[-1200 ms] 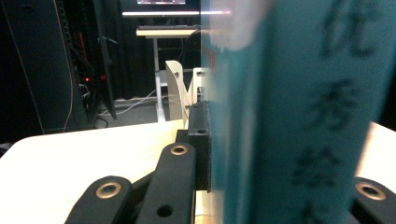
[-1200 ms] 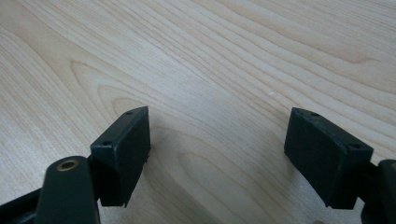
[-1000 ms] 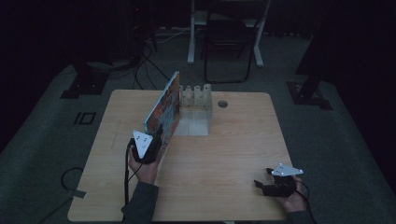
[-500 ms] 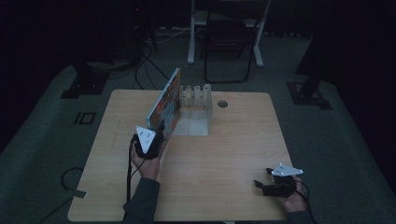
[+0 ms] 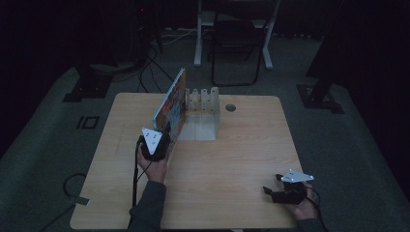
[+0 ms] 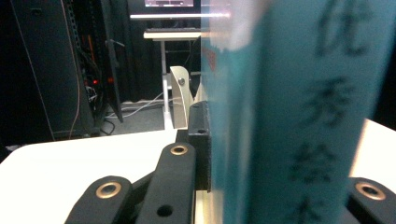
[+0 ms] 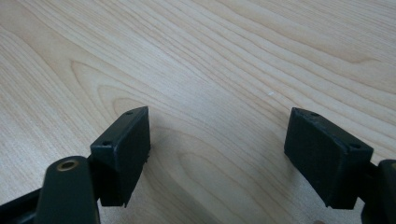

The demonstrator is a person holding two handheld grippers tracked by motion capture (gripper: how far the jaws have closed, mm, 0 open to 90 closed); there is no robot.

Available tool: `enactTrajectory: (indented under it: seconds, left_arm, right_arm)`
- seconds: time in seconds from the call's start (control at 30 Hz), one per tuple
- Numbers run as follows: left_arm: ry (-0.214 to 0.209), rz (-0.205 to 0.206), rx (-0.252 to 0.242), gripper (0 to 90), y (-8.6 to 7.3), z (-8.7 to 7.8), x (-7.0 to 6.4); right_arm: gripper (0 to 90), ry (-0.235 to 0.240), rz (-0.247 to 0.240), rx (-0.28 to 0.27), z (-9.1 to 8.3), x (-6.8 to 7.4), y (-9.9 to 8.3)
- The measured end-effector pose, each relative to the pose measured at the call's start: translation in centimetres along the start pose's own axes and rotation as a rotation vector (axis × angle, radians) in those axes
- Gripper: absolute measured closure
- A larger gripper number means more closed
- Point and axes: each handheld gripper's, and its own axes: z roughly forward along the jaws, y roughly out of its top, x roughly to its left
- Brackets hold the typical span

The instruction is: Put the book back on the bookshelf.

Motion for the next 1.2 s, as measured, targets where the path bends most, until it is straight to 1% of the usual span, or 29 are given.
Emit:
enactTrajectory:
  seconds: [0.2,0.3,0.5,0.67,0.8,1.03,1.2]
  left_arm:
    - [0.001,-0.002,-0.003,81.0,-0.08,0.33,-0.08]
    - [0.015,0.007,-0.003,81.0,-0.17,0.46,-0.16]
    - [0.023,-0.001,-0.012,81.0,-0.20,0.61,-0.07]
    - [0.044,0.000,-0.015,81.0,-0.38,0.82,-0.28]
    - [0.044,-0.007,-0.013,81.0,-0.54,0.96,-0.22]
    - [0.059,-0.004,-0.015,81.0,-0.59,1.05,-0.23]
    - [0.062,-0.006,-0.020,81.0,-0.66,1.04,-0.23]
  right_arm:
    - [22.1,0.000,0.000,0.000,0.00,0.00,0.00]
    - [22.0,0.001,-0.001,0.000,0.00,0.00,0.00]
    - [22.0,0.001,-0.001,0.000,0.00,0.00,0.00]
    - [22.0,0.001,-0.001,0.000,0.00,0.00,0.00]
    - [21.8,0.001,-0.002,0.000,0.00,0.00,0.00]
    - [21.7,0.002,0.000,0.001,0.00,0.01,0.00]
    - [21.7,0.002,0.000,0.001,0.00,0.01,0.00]
